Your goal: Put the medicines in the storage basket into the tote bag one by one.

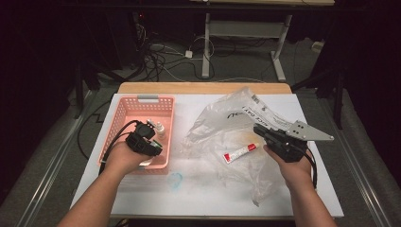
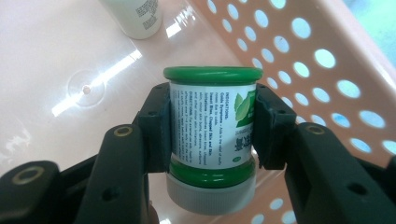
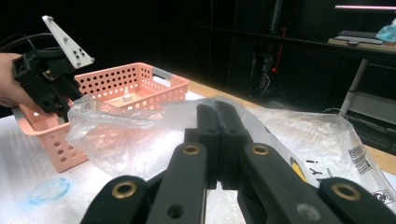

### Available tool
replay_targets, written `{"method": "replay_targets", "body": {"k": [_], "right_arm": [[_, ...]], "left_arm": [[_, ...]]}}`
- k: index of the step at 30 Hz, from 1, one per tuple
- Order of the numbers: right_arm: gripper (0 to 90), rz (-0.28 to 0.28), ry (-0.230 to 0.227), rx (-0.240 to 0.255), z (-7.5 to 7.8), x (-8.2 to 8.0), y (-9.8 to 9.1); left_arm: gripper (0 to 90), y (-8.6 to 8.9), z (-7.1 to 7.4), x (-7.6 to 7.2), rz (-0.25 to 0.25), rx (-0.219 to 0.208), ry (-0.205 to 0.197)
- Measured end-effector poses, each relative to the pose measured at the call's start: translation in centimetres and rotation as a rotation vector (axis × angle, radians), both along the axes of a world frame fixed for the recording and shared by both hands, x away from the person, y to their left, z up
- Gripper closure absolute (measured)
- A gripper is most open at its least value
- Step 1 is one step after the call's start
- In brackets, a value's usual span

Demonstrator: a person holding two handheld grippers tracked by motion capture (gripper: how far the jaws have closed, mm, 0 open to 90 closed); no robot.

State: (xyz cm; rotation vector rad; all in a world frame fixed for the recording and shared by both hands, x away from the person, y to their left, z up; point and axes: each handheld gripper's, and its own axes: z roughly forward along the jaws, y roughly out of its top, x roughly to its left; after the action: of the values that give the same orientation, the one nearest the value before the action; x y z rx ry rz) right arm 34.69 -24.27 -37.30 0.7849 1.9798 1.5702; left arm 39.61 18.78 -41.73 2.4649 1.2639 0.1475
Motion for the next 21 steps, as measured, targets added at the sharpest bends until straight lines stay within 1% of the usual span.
{"method": "replay_targets", "body": {"k": [2, 4, 7, 8, 9, 10, 12, 14, 15, 17, 20, 21], "right_arm": [[90.0, 0.001, 0.001, 0.000, 0.0, 0.0, 0.1], [90.0, 0.002, 0.000, -0.002, 0.0, 0.0, 0.1], [90.0, 0.002, 0.000, -0.001, 0.0, 0.0, 0.1], [90.0, 0.003, 0.000, -0.002, 0.0, 0.0, 0.1], [90.0, 0.003, -0.001, -0.002, -0.1, 0.0, 0.1], [90.0, 0.005, 0.000, -0.001, -0.1, 0.0, 0.1], [90.0, 0.006, 0.001, -0.002, -0.1, 0.0, 0.1], [90.0, 0.006, 0.006, -0.004, -0.1, 0.0, 0.1], [90.0, 0.006, 0.003, -0.004, -0.1, 0.0, 0.1], [90.0, 0.007, 0.003, -0.006, -0.1, 0.0, 0.2], [90.0, 0.007, 0.001, -0.007, -0.1, -0.1, 0.2], [90.0, 0.008, 0.001, -0.008, -0.1, -0.1, 0.2]], "left_arm": [[53.9, 0.2, 0.1, -0.4, 0.011, -0.022, -0.017], [53.9, 0.6, 0.2, -1.0, 0.025, -0.046, -0.046], [53.9, 1.0, 0.3, -1.6, 0.040, -0.074, -0.076], [53.9, 1.1, 0.3, -1.9, 0.043, -0.088, -0.089], [53.9, 1.3, 0.3, -2.3, 0.049, -0.098, -0.113], [53.9, 1.4, 0.3, -2.5, 0.052, -0.100, -0.125], [53.9, 1.5, 0.3, -3.2, 0.049, -0.119, -0.151], [53.9, 1.5, 0.3, -3.7, 0.047, -0.122, -0.176], [53.9, 1.6, 0.4, -4.0, 0.045, -0.135, -0.188], [53.9, 1.8, 0.3, -4.3, 0.055, -0.160, -0.203], [53.9, 1.8, 0.2, -4.8, 0.054, -0.168, -0.234], [53.9, 1.9, 0.1, -5.0, 0.055, -0.180, -0.246]]}}
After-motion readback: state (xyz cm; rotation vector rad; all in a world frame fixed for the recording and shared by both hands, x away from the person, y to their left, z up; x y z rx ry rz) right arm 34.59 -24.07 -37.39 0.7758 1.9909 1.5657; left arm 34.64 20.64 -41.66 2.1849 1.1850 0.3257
